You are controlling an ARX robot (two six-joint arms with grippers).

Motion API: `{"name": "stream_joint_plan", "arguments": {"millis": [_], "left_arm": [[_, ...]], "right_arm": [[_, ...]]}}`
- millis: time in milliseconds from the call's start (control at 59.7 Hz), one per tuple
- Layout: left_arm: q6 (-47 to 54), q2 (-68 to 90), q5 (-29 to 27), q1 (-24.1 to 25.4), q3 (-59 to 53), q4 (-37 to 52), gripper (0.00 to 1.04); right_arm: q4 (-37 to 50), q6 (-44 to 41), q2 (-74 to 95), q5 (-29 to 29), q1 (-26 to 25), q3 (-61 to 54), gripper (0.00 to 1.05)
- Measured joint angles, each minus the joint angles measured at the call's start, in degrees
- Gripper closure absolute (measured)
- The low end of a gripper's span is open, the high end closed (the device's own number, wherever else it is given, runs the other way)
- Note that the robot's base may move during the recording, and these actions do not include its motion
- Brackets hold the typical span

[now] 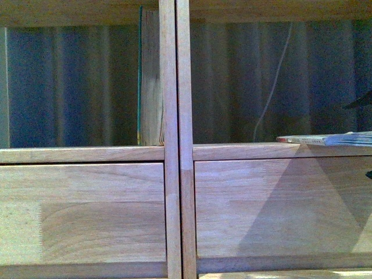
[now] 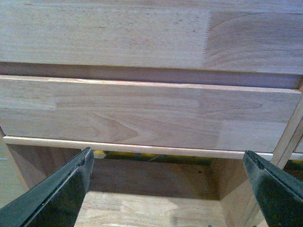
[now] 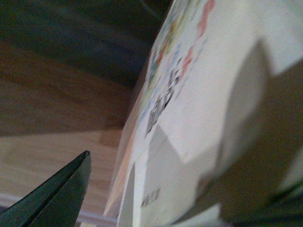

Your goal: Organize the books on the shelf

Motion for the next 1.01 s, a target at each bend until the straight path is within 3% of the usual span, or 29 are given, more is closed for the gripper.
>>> {"name": "stream_joint_plan", "arguments": {"millis": [151, 670, 838, 854, 921, 1005], "left_arm": [[0.0, 0.0, 0.0, 0.0, 0.0, 0.0, 0.07], [0.0, 0.0, 0.0, 0.0, 0.0, 0.0, 0.07], [0.0, 0.0, 0.0, 0.0, 0.0, 0.0, 0.07], [0.3, 0.4, 1.2, 0.5, 0.1, -0.3, 0.07], [6.1, 8.0, 25.8, 9.1, 2.4, -2.0, 0.07], [8.1, 16.2, 41.6, 15.9, 3.3, 3.4, 0.07]], "right_arm": [[-2.4, -0.4, 1.7, 1.6, -0.4, 1.2, 0.08], [-1.4, -3.7, -1.4, 2.2, 1.3, 0.8, 0.82], [-0.5, -5.0, -5.5, 1.0, 1.3, -1.5, 0.97], [-0.3, -5.1, -6.2, 0.7, 1.3, -1.8, 0.97], [-0.3, -5.9, -8.9, -0.3, 1.0, -2.9, 0.97], [0.0, -7.3, -11.1, -2.3, 0.8, -3.4, 0.97]]}}
